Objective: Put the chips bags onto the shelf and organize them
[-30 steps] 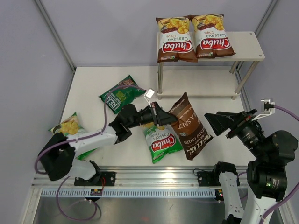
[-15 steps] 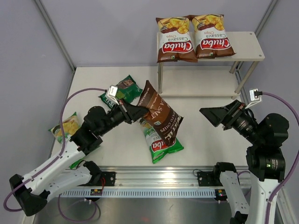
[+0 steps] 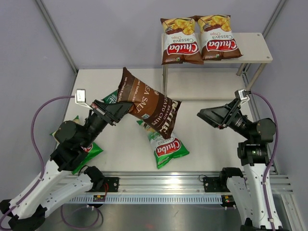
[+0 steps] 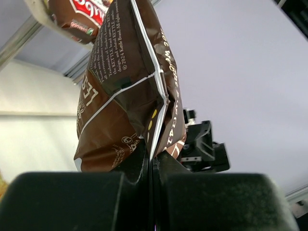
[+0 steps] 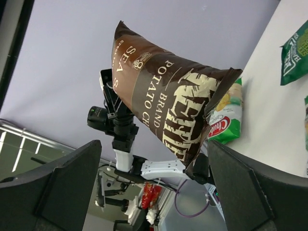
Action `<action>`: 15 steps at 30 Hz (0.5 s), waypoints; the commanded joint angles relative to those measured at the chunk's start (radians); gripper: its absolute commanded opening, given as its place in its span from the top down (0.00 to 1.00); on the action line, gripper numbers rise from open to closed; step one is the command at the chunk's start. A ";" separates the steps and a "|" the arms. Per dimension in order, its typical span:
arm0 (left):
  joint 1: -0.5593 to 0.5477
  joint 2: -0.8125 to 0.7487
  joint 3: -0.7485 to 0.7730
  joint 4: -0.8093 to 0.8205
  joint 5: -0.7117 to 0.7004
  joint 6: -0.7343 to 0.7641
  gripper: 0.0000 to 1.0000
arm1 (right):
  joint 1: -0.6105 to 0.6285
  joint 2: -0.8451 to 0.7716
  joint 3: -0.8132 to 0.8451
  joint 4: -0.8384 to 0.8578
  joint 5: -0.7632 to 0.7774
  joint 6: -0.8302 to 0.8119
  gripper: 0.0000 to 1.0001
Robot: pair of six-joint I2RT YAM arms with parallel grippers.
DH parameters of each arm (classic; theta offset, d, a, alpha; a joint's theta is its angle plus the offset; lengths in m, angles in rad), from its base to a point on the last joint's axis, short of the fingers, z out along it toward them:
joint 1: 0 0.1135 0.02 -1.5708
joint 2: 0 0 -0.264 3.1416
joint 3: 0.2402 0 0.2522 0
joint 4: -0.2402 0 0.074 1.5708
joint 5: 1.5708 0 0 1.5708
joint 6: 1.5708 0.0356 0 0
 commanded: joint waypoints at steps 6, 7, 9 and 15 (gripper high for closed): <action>0.002 0.071 0.014 0.422 -0.057 -0.162 1.00 | 0.086 0.125 -0.033 0.409 0.065 0.180 0.01; 0.002 0.080 -0.001 0.453 -0.061 -0.178 1.00 | 0.116 0.140 -0.033 0.415 0.071 0.173 0.01; 0.001 0.109 -0.015 0.530 -0.071 -0.230 1.00 | 0.147 0.181 -0.033 0.442 0.088 0.160 0.01; -0.024 0.206 -0.039 0.699 -0.086 -0.316 1.00 | 0.336 0.257 -0.021 0.577 0.179 0.085 0.01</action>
